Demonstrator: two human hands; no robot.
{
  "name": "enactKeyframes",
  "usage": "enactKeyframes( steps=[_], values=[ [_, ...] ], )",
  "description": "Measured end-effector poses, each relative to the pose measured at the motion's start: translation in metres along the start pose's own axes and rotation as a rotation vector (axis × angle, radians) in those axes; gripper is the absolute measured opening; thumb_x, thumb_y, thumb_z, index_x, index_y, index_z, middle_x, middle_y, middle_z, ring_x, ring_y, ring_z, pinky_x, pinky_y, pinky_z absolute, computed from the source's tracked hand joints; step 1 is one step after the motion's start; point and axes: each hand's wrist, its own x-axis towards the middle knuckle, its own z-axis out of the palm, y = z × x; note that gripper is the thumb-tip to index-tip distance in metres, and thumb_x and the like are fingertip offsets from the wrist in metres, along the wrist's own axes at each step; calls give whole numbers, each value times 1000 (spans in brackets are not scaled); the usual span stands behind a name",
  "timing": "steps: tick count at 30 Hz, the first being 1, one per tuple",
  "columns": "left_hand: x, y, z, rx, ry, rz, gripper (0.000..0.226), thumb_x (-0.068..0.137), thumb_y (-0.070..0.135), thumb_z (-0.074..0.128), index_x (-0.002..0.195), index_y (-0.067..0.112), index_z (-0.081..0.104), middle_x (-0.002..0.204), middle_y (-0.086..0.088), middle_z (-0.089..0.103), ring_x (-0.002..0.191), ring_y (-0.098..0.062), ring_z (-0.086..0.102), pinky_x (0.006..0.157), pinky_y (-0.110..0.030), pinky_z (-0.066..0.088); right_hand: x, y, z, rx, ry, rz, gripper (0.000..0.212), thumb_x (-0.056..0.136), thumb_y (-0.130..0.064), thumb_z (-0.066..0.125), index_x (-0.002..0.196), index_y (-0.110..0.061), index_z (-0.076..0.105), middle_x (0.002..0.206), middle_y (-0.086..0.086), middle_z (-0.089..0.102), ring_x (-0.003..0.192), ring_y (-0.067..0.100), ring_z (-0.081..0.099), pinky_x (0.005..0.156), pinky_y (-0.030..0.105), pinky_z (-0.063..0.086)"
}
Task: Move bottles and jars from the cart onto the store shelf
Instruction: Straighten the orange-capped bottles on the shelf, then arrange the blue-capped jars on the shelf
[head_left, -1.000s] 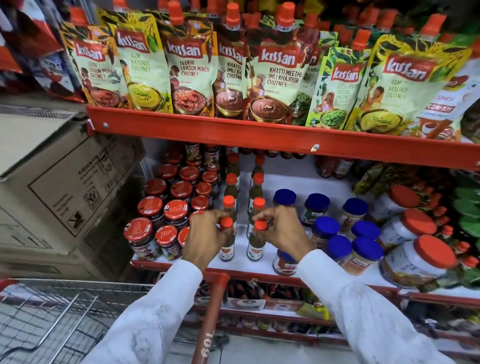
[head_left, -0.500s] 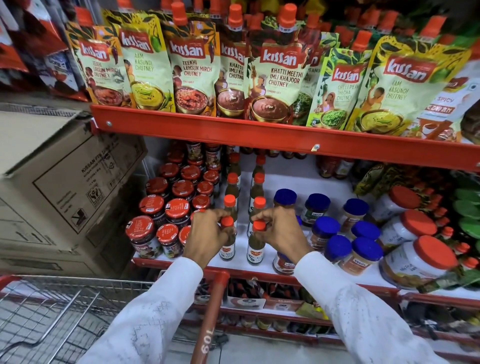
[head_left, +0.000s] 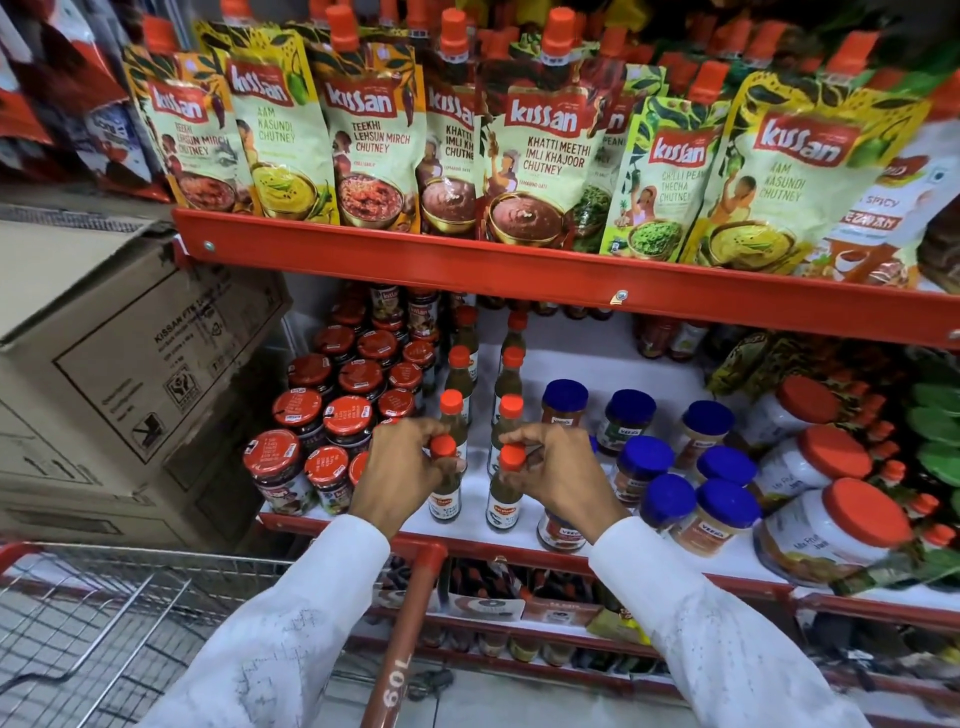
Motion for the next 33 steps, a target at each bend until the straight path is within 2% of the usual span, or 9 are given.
enactKeyframes(
  steps=[3,8,11,13,16,21,24,28,33],
  values=[
    [-6,8,-3,102,38,52,43,70,23,86,111,22,72,85,4,76,64,-10,61,65,-22,51,-14,4,-13,46,27,15,51,71,-16,85,118,-24,68,98,-17,67,76,0,60,78,22,56],
    [-25,44,12,28,254,226,19,78,10,76,96,16,76,93,0,75,80,-17,69,74,-31,59,-54,46,-51,102,180,82,42,76,-11,80,113,-28,70,87,-10,68,77,2,66,70,8,54],
    [-36,77,48,-65,188,199,14,79,11,74,91,20,77,86,5,76,71,-10,69,70,-26,58,-71,79,-79,98,271,141,40,77,0,75,111,-21,72,87,-1,74,73,-3,67,69,13,57],
    [-40,94,76,-102,101,165,15,80,11,72,91,21,76,84,4,77,67,-8,69,68,-24,57,-75,97,-94,118,296,197,39,77,11,67,108,-12,73,79,3,71,62,-10,63,61,4,52],
    [-40,111,118,-140,-3,98,16,79,6,69,89,17,76,77,0,77,65,-11,70,67,-29,59,-73,121,-111,57,315,237,37,76,11,63,107,-8,74,77,6,71,61,0,64,58,-2,45],
    [-39,138,165,-123,-112,27,17,80,3,71,91,15,73,65,17,60,51,8,58,56,-10,43,-65,145,-126,-75,173,197,36,76,8,62,109,-6,71,87,11,73,80,26,69,69,29,55],
    [-38,149,185,-81,-196,-21,27,77,10,74,102,19,72,89,5,73,56,2,60,64,-18,48,-57,156,-127,-253,8,109,31,75,9,55,98,-6,69,66,-4,51,78,27,59,56,26,35],
    [-38,154,204,-70,-225,-104,37,71,15,78,106,19,68,103,-2,75,79,-16,68,68,-29,54,-43,176,-117,-418,-129,28,32,71,10,47,88,-13,60,84,13,63,81,33,62,64,38,50],
    [-35,155,211,-114,-190,-172,40,71,12,80,110,18,68,100,0,75,75,-13,65,56,-12,43,-36,180,-111,-470,-143,-11,34,77,9,50,102,-12,59,98,15,62,87,31,60,67,37,49]
  ],
)
